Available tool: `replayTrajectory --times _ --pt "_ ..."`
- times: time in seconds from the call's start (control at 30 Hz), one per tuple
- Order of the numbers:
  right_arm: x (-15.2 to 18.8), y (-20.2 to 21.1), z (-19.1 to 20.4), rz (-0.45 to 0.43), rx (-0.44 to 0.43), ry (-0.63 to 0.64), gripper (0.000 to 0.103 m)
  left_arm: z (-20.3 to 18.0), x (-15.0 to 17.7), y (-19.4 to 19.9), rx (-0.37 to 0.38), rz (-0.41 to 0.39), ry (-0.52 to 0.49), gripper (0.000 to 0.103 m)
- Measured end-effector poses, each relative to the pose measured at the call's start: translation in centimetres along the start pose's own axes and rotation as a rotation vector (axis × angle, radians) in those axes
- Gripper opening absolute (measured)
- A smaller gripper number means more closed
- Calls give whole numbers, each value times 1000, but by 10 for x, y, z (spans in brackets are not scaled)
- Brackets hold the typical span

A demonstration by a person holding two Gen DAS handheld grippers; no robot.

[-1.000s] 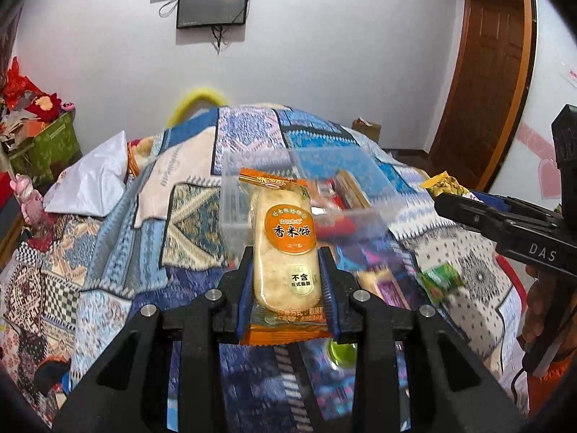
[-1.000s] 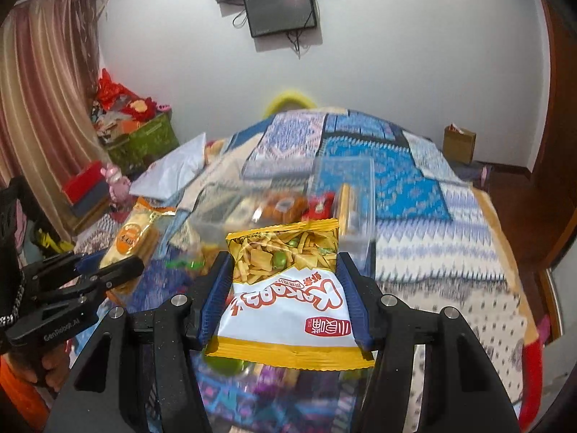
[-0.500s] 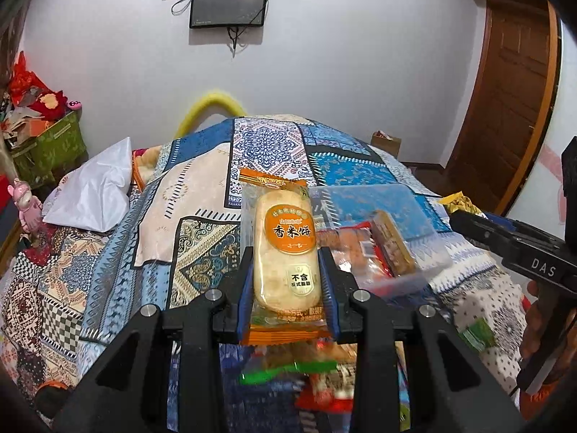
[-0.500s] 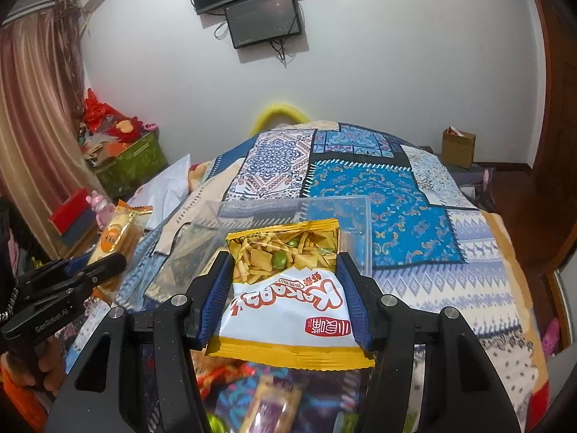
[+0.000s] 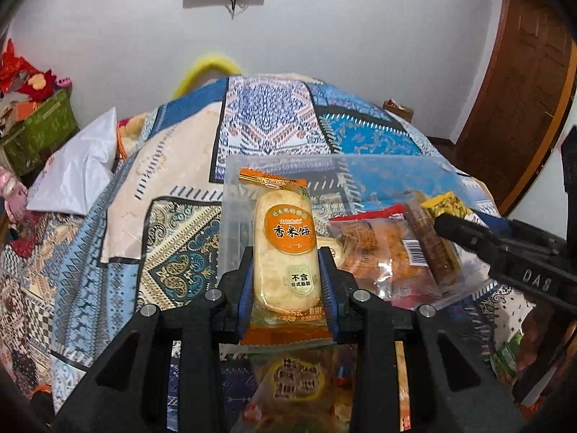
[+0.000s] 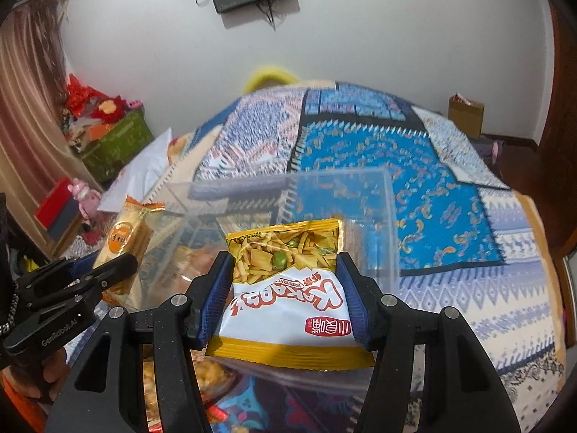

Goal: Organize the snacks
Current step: 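Carry both held snacks over the clear box, then lower both held snacks into the clear box and open both tools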

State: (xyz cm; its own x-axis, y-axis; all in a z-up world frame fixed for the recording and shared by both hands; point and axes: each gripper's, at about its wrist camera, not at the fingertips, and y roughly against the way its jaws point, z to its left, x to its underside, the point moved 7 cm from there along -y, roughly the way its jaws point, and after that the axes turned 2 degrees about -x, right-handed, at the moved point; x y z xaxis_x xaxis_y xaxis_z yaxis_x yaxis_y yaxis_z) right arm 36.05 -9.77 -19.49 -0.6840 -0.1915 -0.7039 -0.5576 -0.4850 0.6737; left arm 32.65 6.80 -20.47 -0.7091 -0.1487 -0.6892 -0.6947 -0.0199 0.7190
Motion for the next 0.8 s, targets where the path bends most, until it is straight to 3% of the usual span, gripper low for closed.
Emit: replayTrajectory --times 0.47,0.8 --pt "10 -12 4 64 35 59 55 2 6 -10 16 58 47 37" --pt "-1 24 14 7 31 64 55 -4 5 42 6 -9 11 56"
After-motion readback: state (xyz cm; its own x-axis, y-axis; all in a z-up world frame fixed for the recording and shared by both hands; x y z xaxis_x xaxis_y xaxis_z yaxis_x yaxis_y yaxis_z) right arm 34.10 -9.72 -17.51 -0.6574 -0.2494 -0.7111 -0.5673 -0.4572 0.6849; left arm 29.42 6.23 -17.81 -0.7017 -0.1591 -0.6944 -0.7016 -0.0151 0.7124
